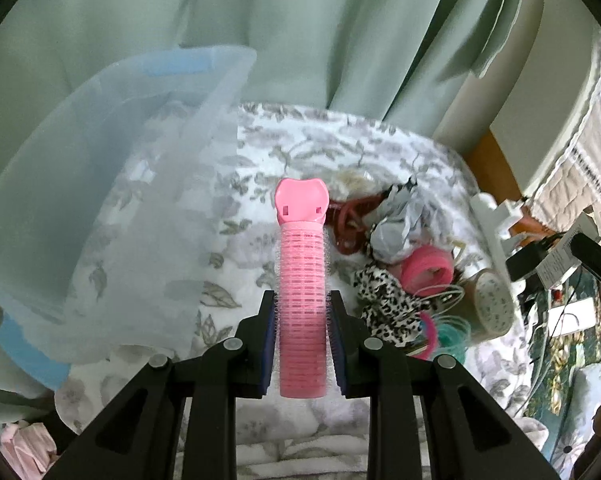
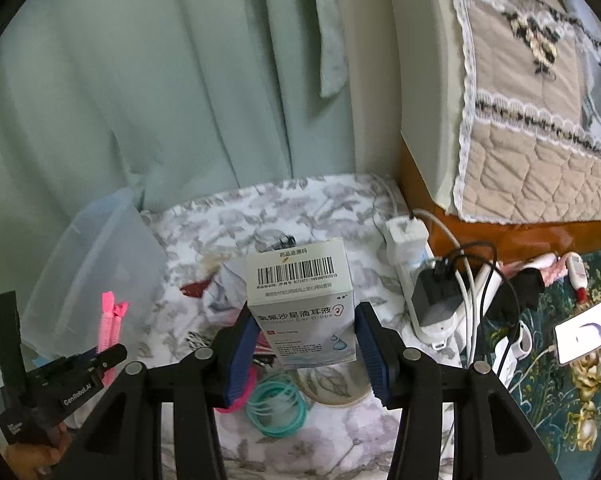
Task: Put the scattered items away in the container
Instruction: 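Lift the pink roller and white box and carry both over the clear box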
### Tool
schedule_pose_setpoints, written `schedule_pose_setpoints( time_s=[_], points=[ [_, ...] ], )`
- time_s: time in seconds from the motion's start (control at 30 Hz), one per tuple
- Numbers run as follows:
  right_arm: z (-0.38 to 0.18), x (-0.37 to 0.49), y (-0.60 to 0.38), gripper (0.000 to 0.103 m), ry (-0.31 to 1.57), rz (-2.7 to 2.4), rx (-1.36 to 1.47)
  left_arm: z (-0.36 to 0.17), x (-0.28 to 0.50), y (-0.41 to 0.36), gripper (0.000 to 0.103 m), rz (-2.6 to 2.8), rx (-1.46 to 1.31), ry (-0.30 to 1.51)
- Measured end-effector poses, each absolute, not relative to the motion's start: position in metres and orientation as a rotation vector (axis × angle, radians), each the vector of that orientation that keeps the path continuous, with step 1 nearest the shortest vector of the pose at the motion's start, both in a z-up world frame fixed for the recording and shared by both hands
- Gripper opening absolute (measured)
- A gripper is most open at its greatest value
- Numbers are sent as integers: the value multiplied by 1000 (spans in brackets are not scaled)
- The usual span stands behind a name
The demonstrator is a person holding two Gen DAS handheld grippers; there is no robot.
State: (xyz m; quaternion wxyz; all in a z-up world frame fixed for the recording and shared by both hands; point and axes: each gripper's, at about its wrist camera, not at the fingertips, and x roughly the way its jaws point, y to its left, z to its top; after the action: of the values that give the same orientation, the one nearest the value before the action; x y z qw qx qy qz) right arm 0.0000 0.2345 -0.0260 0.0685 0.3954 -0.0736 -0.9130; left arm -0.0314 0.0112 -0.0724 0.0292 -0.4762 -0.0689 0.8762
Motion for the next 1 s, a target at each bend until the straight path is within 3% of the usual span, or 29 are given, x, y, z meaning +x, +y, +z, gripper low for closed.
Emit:
schedule_pose_setpoints(
  time_s=[0.63,1.0],
  points=[
    [61,13,166,52,-150,-2702,870,9,1,-54,25,2858,-1147,-433],
    [74,3,91,52,-91,-2502,836,16,13,-117,25,2979,-1111,-574]
  ],
)
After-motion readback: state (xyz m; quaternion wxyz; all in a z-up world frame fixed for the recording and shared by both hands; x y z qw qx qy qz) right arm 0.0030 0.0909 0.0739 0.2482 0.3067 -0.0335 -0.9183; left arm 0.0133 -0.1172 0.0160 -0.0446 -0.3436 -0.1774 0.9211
